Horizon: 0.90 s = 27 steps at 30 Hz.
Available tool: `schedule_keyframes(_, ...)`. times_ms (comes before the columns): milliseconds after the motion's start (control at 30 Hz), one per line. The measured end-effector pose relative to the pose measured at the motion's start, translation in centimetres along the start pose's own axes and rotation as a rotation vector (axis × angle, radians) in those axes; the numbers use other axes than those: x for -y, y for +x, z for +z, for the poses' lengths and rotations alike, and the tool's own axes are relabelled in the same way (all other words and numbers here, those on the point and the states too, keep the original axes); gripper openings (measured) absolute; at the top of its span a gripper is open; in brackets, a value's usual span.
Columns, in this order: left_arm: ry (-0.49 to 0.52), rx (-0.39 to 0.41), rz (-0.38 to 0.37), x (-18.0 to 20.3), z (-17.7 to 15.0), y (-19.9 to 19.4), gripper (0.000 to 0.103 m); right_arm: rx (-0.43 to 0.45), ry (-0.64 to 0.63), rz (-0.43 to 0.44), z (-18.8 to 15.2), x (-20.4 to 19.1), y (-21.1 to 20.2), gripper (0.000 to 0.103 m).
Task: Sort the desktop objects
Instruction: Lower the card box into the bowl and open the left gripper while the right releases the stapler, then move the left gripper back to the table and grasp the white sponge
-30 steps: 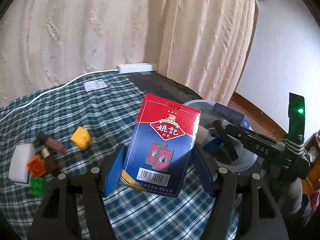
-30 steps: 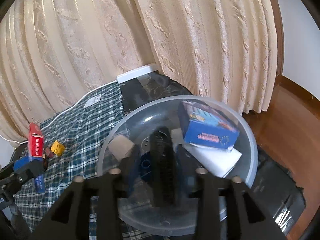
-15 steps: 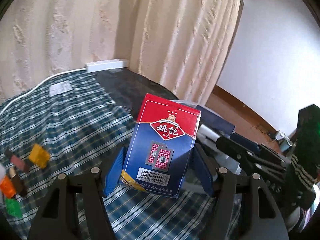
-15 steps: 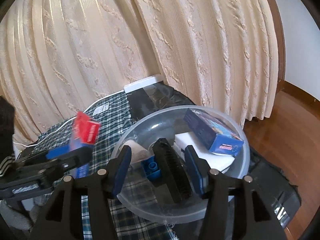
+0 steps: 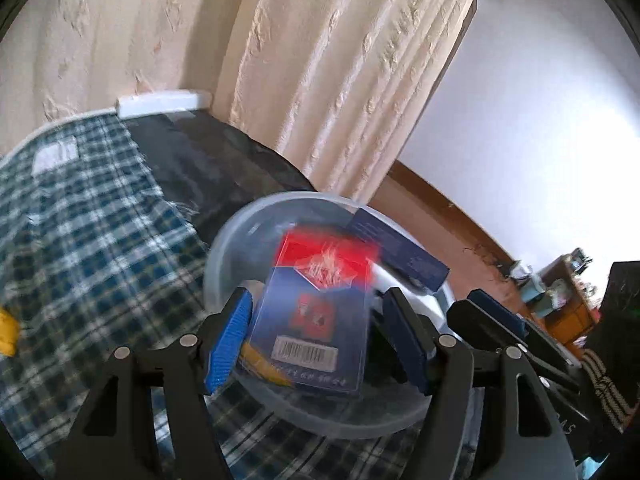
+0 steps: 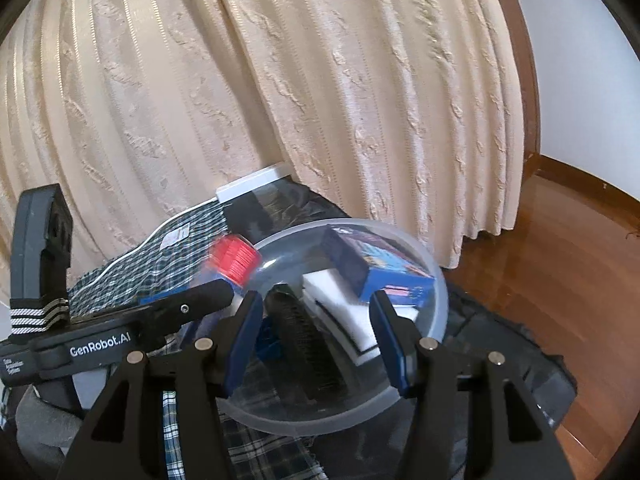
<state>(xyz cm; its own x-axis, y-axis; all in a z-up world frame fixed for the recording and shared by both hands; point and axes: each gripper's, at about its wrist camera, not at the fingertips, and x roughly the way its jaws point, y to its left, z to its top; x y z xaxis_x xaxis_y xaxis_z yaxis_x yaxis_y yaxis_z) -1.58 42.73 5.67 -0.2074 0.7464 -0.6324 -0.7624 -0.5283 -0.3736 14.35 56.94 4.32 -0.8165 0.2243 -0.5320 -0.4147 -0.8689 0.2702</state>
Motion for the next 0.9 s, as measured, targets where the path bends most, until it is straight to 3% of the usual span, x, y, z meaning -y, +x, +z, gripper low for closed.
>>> schedule_keyframes(67,0.007,-0.002,-0.007,0.0,-0.1,0.2,0.086,0.0,0.005,-0.001,0.1,0.1,0.0,0.06)
schedule_keyframes(100,0.013,0.007,0.002,0.1,-0.1,0.2,0.087,0.001,0.004,-0.001,0.2,0.0,0.0,0.06)
schedule_keyframes(267,0.032,0.031,0.031,0.1,-0.4,-1.0,0.087,-0.003,-0.009,0.012,0.1,-0.6,0.0,0.06)
schedule_keyframes(400,0.035,0.044,0.096,-0.3,-0.7,-2.3,0.088,-0.022,-0.051,-0.001,-0.2,-1.8,0.3,0.062)
schedule_keyframes(567,-0.011,0.078,0.129,-1.9,-1.4,-5.0,0.087,-0.048,-0.126,-0.001,-1.0,-3.2,0.1,0.062)
schedule_keyframes(700,-0.053,0.093,0.208,-3.6,-2.0,-6.6,0.087,-0.084,-0.192,0.012,-1.9,-4.6,0.2,0.063)
schedule_keyframes(900,-0.09,0.113,0.231,-5.1,-2.6,-9.1,0.088,-0.144,-0.262,0.021,-2.9,-6.2,0.8,0.063)
